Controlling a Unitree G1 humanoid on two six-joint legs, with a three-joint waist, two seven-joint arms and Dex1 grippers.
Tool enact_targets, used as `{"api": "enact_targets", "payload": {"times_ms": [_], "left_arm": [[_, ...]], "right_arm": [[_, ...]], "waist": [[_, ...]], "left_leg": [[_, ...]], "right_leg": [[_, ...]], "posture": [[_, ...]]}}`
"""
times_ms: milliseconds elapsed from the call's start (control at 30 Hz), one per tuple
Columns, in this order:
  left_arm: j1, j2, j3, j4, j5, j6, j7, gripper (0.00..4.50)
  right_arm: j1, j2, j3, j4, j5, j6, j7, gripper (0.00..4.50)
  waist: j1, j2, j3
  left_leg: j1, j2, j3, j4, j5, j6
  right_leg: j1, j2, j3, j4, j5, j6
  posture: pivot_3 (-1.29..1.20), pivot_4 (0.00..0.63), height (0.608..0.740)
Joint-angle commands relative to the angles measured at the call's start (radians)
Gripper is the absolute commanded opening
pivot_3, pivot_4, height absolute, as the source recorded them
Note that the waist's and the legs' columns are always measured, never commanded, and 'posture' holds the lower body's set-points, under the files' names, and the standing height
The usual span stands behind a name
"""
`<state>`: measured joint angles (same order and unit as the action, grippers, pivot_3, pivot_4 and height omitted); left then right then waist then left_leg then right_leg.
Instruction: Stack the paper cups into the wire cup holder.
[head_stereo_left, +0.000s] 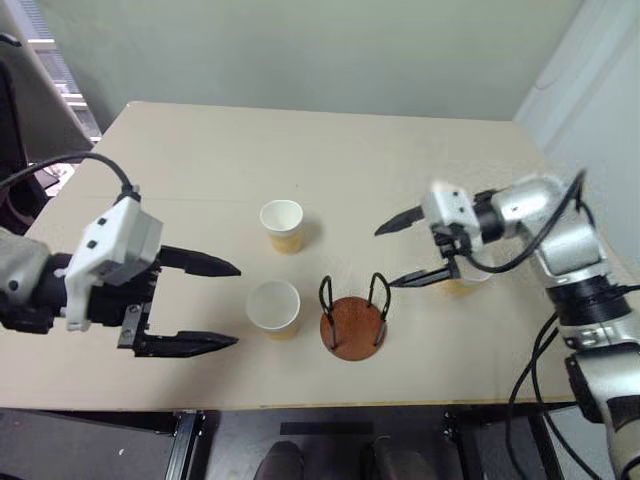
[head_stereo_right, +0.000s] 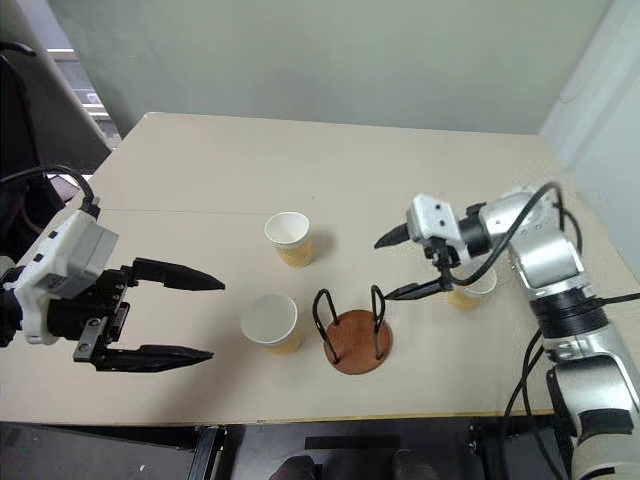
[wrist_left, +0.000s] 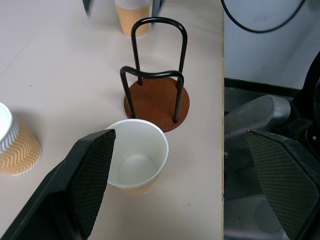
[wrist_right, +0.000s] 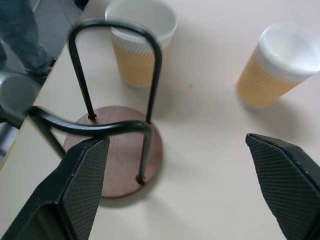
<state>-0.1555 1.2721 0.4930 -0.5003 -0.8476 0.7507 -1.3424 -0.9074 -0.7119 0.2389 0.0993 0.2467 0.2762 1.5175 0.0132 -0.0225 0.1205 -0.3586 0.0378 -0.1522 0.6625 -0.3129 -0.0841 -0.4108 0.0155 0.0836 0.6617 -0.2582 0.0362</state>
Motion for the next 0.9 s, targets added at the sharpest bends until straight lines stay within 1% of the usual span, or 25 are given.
{"api": "enact_targets", "payload": {"times_ms": [33,167,333,467,533,733,900], "left_arm": [[-0.037,0.001,-0.02,0.011,0.003,-0.032,0.003,4.5],[-0.065,-0.001,-0.058,0.03,0.013,-0.051,-0.004,4.5],[-0.104,0.003,-0.099,0.056,0.019,-0.077,-0.024,4.5],[-0.122,0.006,-0.118,0.068,0.022,-0.086,-0.042,4.5],[-0.13,0.005,-0.128,0.071,0.023,-0.089,-0.045,4.5],[-0.139,-0.001,-0.137,0.066,0.021,-0.087,-0.04,4.5],[-0.124,-0.006,-0.119,0.052,0.016,-0.079,-0.027,4.5]], "right_arm": [[-0.024,-0.057,-0.058,-0.059,0.033,-0.001,0.03,4.48],[-0.011,-0.117,-0.081,-0.077,0.04,-0.003,0.049,4.48],[0.09,-0.276,-0.116,-0.123,0.041,-0.026,0.096,4.48],[0.171,-0.36,-0.109,-0.078,-0.034,-0.093,0.081,4.48],[0.19,-0.371,-0.095,-0.045,-0.069,-0.126,0.062,4.48],[0.194,-0.354,-0.04,0.056,-0.192,-0.225,0.022,4.48],[0.159,-0.302,0.012,0.155,-0.281,-0.297,-0.014,4.48]], "waist": [[0.0,0.0,0.0],[0.001,0.0,0.0],[0.011,0.0,0.0],[0.011,0.0,0.0],[0.009,0.0,0.0],[0.001,0.0,0.0],[0.001,0.0,0.0]], "left_leg": [[0.0,0.0,0.0,0.0,0.0,0.0],[0.001,0.0,0.0,0.0,0.0,0.0],[0.0,0.0,0.0,0.0,0.0,0.0],[0.0,-0.001,0.0,0.0,0.0,0.0],[0.001,0.0,0.001,0.0,0.0,0.0],[0.003,0.001,0.002,0.0,-0.001,0.002],[0.002,0.0,0.001,0.001,-0.002,0.003]], "right_leg": [[0.0,0.0,0.0,0.0,0.0,0.0],[0.001,0.0,0.0,0.0,0.0,0.0],[0.001,0.0,0.0,-0.001,0.0,0.0],[0.002,-0.001,0.001,-0.001,0.0,0.0],[0.002,-0.001,0.001,-0.001,0.0,0.0],[0.002,0.0,0.001,0.001,0.0,0.0],[0.001,-0.001,0.001,0.001,0.0,0.001]], "posture": [[0.0,0.15,0.74],[0.0,0.15,0.74],[0.0,0.15,0.74],[0.0,0.15,0.74],[0.0,0.15,0.74],[0.0,0.15,0.74],[0.0,0.15,0.74]]}}
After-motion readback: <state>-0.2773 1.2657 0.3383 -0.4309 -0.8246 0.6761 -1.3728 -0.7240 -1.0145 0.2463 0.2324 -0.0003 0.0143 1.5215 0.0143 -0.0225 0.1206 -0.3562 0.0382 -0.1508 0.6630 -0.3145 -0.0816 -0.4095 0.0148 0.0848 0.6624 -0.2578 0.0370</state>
